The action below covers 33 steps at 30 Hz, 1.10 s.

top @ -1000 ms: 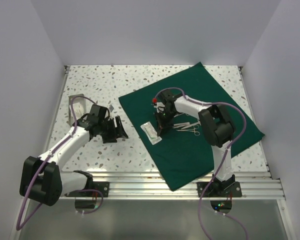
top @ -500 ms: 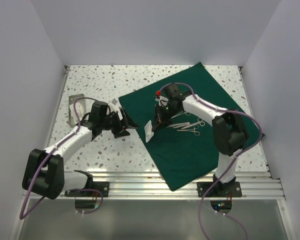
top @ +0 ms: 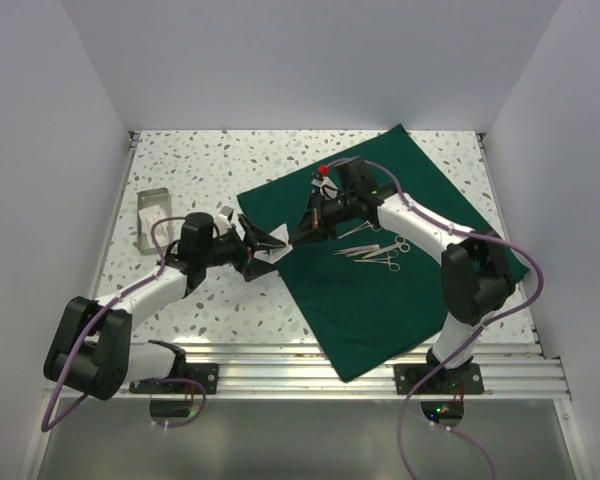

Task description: Prepare the surgical pack

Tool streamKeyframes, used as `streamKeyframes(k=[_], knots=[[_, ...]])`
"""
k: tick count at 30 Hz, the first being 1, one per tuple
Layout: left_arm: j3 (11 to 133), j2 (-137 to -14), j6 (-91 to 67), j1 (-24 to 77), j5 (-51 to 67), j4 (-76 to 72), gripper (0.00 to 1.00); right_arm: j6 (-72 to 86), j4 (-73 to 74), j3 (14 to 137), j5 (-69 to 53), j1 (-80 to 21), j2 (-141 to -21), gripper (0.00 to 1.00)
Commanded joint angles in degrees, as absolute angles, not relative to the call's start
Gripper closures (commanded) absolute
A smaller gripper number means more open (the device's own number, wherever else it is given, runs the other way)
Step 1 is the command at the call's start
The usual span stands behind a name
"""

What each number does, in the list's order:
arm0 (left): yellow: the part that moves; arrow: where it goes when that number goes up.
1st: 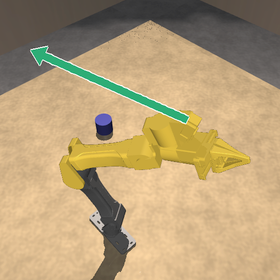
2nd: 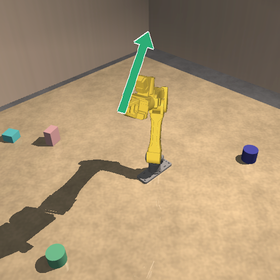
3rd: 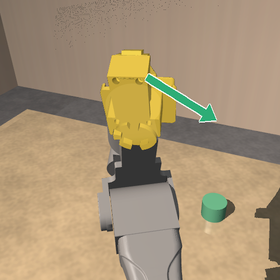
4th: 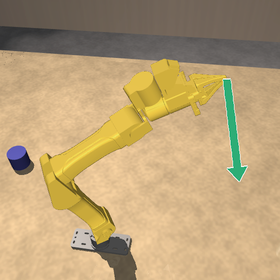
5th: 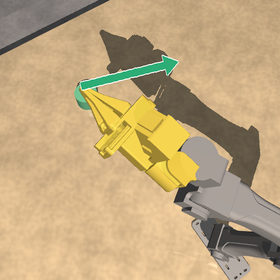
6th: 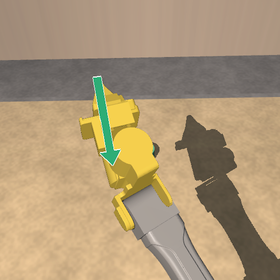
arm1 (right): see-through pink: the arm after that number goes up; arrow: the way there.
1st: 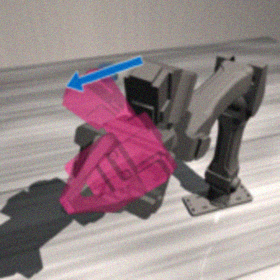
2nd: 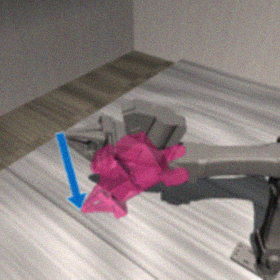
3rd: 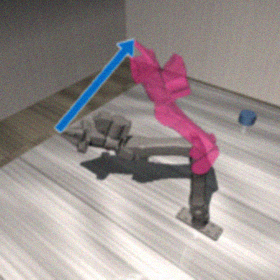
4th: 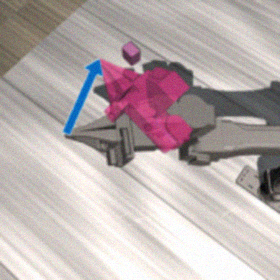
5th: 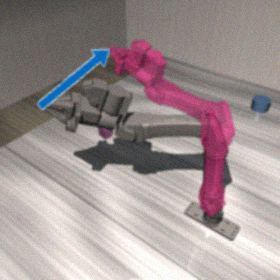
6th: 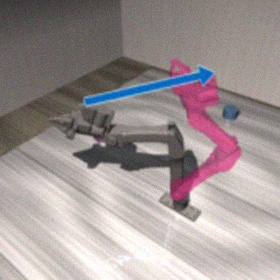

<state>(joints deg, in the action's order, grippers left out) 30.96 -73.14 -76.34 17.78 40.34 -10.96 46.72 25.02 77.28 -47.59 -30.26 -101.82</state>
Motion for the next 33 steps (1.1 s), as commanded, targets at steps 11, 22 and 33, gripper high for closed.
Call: streamKeyframes(k=[11,22,33], knots=[[33.3,-74.5,-84.4,16.4,42.8,-21.5,0.74,56.2,14.4,74.5,-51.5,-32.2,-97.9,1.0],[58.9,-81.9,-32.5,-1.5,28.0,33.0,1.0,27.8,52.1,93.5,-32.5,-31.8,-103.8,0.52],[72.5,-96.7,-11.3,-15.8,7.9,43.2,1.0,25.1,49.6,85.0,-34.6,-29.6,-102.0,0.51]])
